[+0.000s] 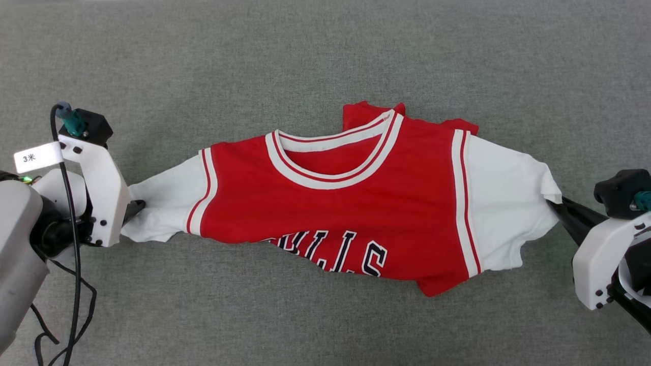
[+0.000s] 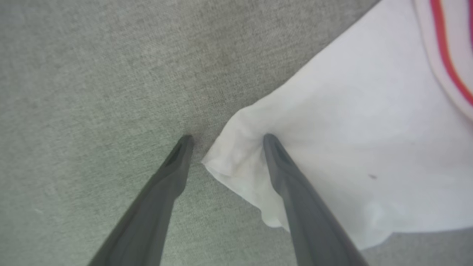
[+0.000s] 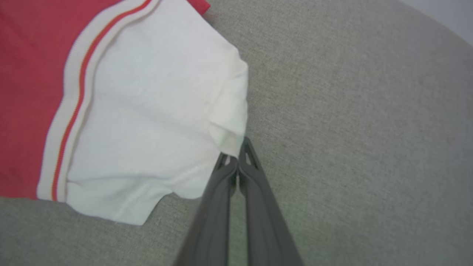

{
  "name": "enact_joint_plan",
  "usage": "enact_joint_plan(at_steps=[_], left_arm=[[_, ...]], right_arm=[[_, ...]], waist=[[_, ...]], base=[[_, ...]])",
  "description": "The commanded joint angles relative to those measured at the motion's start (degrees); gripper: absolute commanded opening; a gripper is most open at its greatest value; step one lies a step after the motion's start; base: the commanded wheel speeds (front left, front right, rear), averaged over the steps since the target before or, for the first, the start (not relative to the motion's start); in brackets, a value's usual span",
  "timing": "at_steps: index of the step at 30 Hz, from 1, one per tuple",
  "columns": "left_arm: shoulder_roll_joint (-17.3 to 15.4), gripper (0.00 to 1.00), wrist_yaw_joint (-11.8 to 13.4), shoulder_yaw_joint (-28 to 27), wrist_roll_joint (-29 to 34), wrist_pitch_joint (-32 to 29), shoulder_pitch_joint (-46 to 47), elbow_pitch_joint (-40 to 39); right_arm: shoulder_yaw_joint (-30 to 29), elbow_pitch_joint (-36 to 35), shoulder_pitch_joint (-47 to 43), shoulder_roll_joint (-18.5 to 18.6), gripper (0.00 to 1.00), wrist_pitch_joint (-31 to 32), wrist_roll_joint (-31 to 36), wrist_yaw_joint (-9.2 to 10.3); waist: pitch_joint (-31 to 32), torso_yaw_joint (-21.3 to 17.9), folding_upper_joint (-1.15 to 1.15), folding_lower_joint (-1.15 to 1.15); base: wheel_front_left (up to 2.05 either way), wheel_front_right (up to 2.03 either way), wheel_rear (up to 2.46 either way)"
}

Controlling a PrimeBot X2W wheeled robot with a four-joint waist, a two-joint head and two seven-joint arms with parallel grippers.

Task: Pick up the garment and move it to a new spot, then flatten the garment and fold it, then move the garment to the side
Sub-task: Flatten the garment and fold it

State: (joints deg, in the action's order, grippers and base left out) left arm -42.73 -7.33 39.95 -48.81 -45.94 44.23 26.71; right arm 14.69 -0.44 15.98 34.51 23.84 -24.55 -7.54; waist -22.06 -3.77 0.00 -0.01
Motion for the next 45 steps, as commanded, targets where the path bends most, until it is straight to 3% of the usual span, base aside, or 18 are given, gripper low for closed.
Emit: enact_joint_plan(at_steps=[1, 2, 3, 4, 9, 19, 27, 45], left_arm=[[2.18, 1.00, -0.15, 3.66, -1.05, -1.04, -3.78, 1.57], [2.48, 1.00, -0.16, 4.34, -1.76, -0.89, -4.00, 1.77], [2.77, 0.43, -0.23, 5.06, -2.30, -0.74, -4.10, 1.97], [2.97, 0.00, -0.29, 5.73, -2.69, -0.54, -4.15, 2.18], [2.14, 0.00, -0.09, 7.76, -2.92, 2.77, -2.40, 2.85], [1.03, 0.00, -0.02, 6.92, 0.04, 20.47, 2.43, 2.73], [0.42, 0.00, 0.46, 5.47, 2.15, 29.63, 3.56, -0.54], [-4.82, 0.00, 7.09, -1.39, 5.34, 33.64, 12.00, -21.83]], right_arm=[[-0.15, -0.42, 1.00, -0.36, 0.00, 0.12, 0.55, 0.10], [-0.06, -0.55, 1.06, -0.54, 0.00, 0.15, 0.48, 0.10], [0.00, -0.58, 1.10, -0.70, 0.00, 0.19, 0.52, 0.10], [0.03, -0.61, 1.15, -0.83, 0.00, 0.23, 0.54, 0.10], [0.13, -0.66, 1.39, -1.25, 0.00, 0.34, -0.15, 0.10], [-1.42, -0.25, 0.07, -0.71, 0.00, -1.99, 0.00, 0.10], [-4.51, -0.69, -0.44, -0.63, 0.00, -4.45, 0.63, 0.10], [-12.03, -4.93, 11.36, -0.14, 0.00, -6.51, 1.89, 0.10]], waist=[[-0.30, -0.05, 0.00, 0.01], [-0.45, -0.07, 0.00, 0.01], [-0.57, -0.09, 0.00, 0.01], [-0.67, -0.08, 0.00, 0.01], [0.01, 0.33, 0.00, 0.01], [7.10, 2.30, 0.00, 0.01], [12.23, 3.94, 0.00, 0.01], [17.73, 4.34, 0.00, 0.01]], base=[[0.00, 0.00, 0.00], [0.00, 0.00, 0.00], [0.00, 0.00, 0.00], [0.00, 0.00, 0.00], [0.00, 0.00, 0.00], [0.00, 0.00, 0.00], [0.00, 0.00, 0.00], [0.00, 0.00, 0.00]])
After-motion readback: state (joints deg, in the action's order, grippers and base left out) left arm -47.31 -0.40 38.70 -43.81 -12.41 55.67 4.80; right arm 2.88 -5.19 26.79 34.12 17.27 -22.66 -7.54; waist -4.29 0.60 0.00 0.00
